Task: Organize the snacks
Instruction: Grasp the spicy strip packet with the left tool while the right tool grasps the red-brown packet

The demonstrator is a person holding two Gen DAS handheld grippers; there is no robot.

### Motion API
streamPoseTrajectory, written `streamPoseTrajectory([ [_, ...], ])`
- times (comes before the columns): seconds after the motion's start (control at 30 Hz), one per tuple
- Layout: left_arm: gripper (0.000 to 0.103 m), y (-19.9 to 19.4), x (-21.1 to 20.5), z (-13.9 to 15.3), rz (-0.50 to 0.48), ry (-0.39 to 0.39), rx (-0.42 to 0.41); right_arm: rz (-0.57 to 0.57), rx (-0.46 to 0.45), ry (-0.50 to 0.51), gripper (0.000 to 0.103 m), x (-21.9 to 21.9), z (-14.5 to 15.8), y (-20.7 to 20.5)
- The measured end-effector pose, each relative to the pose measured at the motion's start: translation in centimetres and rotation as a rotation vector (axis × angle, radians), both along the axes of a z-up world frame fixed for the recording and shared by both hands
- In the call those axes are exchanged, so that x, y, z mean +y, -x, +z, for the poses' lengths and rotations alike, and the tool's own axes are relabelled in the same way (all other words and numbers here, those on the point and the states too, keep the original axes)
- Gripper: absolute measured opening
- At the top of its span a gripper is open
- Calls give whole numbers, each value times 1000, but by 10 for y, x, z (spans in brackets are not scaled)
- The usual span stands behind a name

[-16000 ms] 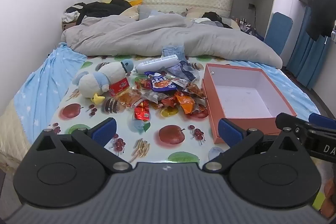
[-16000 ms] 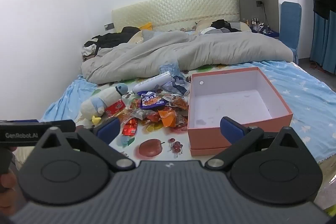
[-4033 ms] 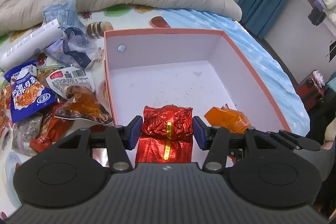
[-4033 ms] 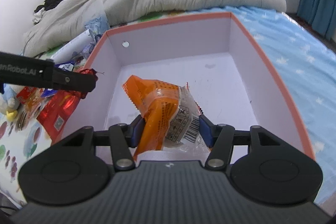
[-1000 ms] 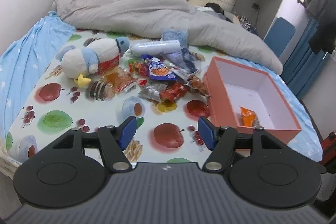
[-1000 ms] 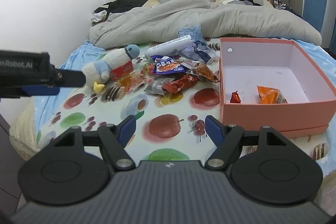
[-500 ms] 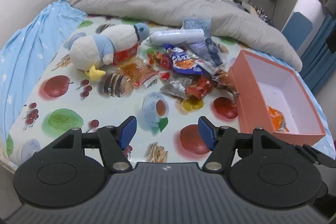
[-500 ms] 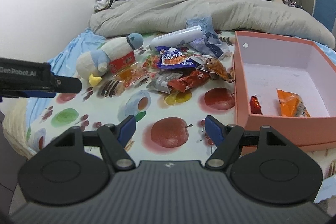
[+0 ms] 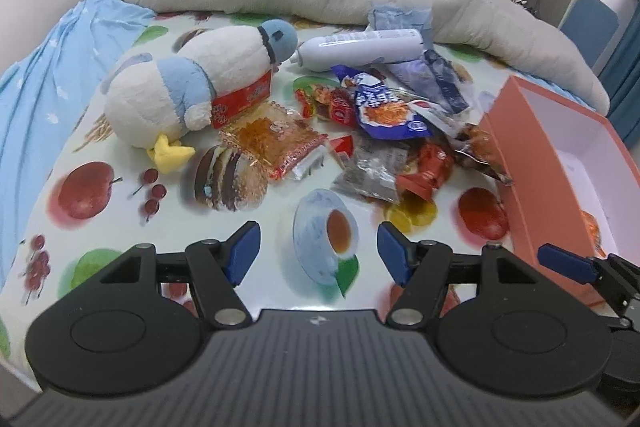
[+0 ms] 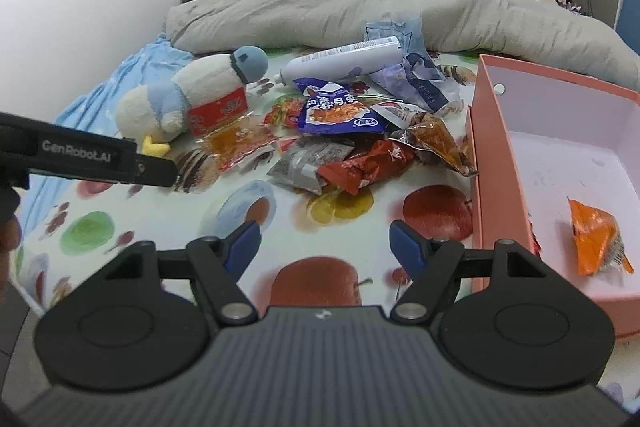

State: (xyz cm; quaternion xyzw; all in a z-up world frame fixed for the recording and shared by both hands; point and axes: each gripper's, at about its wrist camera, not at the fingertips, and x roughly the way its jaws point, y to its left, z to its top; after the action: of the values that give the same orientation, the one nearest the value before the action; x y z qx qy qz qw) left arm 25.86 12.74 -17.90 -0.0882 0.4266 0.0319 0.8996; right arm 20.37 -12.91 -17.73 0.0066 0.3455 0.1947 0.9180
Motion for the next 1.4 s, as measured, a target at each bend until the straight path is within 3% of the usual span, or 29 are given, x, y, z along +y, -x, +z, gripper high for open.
streamPoseTrajectory([
  [0.3,70,-77,24,-56,-2,-39,55,1,26,13,73,16,-33,-59],
  [0.43,70,-112,32,-76,33,13,97,-48,80,-33,73,20,-45,-92],
  [0.5,72,-128,36,-83,75,35,106,-81,97,-64,73,19,-46,-106],
  [0.63,85,-160,44,-97,184,71,156,-143,119,-83,73,20,-52,-131],
  [0.83,96,-197,52,-109,339,124,245,-249,253,-137,73,12,-60,-160],
  [0.97,100,-217,52,-120,390,112,307,-276,308,-152,73,10,-65,-175],
  [1.23,100,-244,36,-128,466,17,339,-322,407,-148,72,-8,-81,-188],
  [1.3,102,-251,24,-132,435,-46,349,-317,407,-146,70,-7,-82,-188],
  [1.4,103,-256,20,-133,423,-60,347,-298,392,-131,65,-4,-82,-187],
])
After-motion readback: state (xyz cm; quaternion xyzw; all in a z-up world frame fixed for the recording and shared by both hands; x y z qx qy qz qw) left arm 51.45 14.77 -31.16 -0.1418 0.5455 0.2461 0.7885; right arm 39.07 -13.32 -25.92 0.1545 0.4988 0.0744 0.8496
